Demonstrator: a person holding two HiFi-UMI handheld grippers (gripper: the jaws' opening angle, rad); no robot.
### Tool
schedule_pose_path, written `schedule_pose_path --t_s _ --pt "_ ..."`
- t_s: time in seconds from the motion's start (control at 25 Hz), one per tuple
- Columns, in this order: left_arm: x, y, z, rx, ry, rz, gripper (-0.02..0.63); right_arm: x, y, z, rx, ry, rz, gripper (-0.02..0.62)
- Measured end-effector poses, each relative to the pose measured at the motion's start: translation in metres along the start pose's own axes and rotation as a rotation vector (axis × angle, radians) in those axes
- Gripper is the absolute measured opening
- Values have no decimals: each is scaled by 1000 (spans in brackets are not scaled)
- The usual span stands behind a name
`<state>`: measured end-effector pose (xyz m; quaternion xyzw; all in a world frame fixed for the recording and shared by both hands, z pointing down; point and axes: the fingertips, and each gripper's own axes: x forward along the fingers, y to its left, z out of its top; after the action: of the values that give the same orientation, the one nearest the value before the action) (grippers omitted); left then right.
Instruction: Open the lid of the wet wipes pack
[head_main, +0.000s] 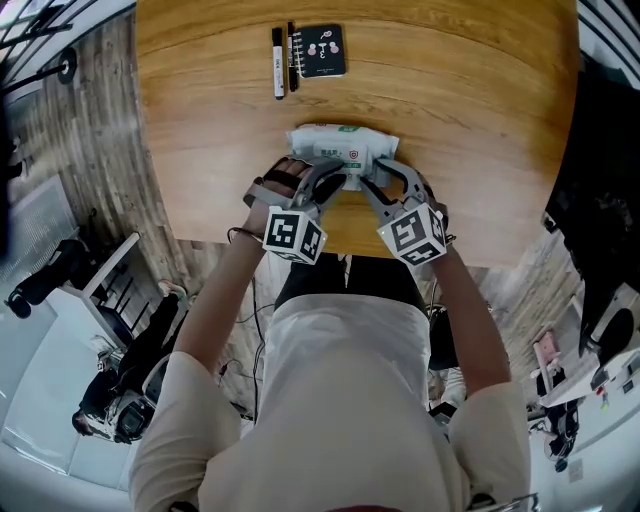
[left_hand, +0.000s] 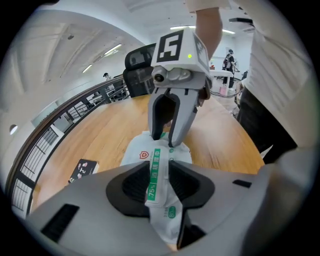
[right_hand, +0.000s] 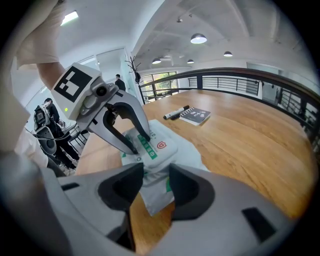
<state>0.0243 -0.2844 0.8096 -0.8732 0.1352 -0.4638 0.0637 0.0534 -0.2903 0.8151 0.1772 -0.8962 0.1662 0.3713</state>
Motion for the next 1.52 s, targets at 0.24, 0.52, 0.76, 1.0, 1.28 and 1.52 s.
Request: schedule_pose_path --t_s 0.24,0.52,0.76,1.0,1.28,1.52 --pt "-13 5 9 -52 -6 -31 110 -2 3 1 -17 14 -9 152" --pt "-32 29 24 -162 -65 -20 123 -2 2 1 -24 32 -4 152" --pt "-40 64 28 -130 -58 71 102 -2 4 0 -15 32 7 152" --pt "-33 99 1 -171 6 199 101 -2 3 1 -4 25 22 152" --pt "-17 113 -19 -226 49 243 115 -2 2 1 -6 18 36 152" --pt "-17 112 -17 -238 58 243 115 -4 5 0 -12 34 62 152"
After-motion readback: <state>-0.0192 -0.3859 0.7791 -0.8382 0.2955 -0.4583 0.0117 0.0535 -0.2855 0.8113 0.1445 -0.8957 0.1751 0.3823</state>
